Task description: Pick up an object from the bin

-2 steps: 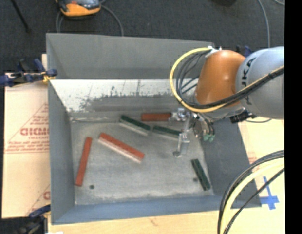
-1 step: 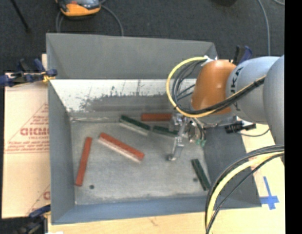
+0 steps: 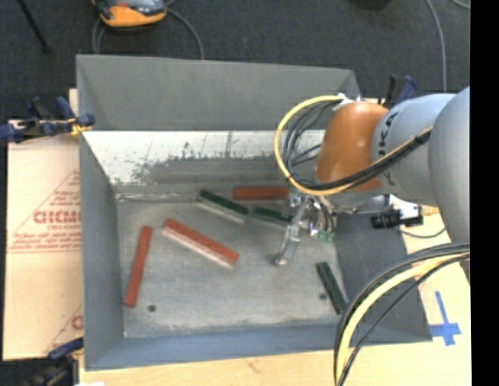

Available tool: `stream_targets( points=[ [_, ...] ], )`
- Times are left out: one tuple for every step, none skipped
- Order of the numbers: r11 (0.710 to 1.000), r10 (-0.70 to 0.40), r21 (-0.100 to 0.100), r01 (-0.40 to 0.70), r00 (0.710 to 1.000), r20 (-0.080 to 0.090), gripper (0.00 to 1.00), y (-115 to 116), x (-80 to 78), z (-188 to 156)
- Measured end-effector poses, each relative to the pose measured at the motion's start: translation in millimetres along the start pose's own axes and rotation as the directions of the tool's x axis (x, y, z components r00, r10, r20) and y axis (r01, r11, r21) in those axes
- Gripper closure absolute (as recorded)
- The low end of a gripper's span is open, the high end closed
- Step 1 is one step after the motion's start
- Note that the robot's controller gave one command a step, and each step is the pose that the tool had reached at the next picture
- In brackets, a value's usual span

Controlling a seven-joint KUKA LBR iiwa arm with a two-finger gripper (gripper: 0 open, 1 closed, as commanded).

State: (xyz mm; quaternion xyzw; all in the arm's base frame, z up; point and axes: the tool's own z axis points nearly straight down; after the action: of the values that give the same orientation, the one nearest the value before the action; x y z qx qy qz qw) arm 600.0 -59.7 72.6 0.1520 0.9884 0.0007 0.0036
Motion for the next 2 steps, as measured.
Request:
stream_targets(
  points=[
    [0.990, -0.141, 0.003, 0.141, 0.990, 0.002, 0.00, 12.6, -2.7, 0.2],
    [0.997, -0.078, 0.000, 0.078, 0.997, 0.008, 1.00, 22.2, -4.8, -1.5]
  ],
)
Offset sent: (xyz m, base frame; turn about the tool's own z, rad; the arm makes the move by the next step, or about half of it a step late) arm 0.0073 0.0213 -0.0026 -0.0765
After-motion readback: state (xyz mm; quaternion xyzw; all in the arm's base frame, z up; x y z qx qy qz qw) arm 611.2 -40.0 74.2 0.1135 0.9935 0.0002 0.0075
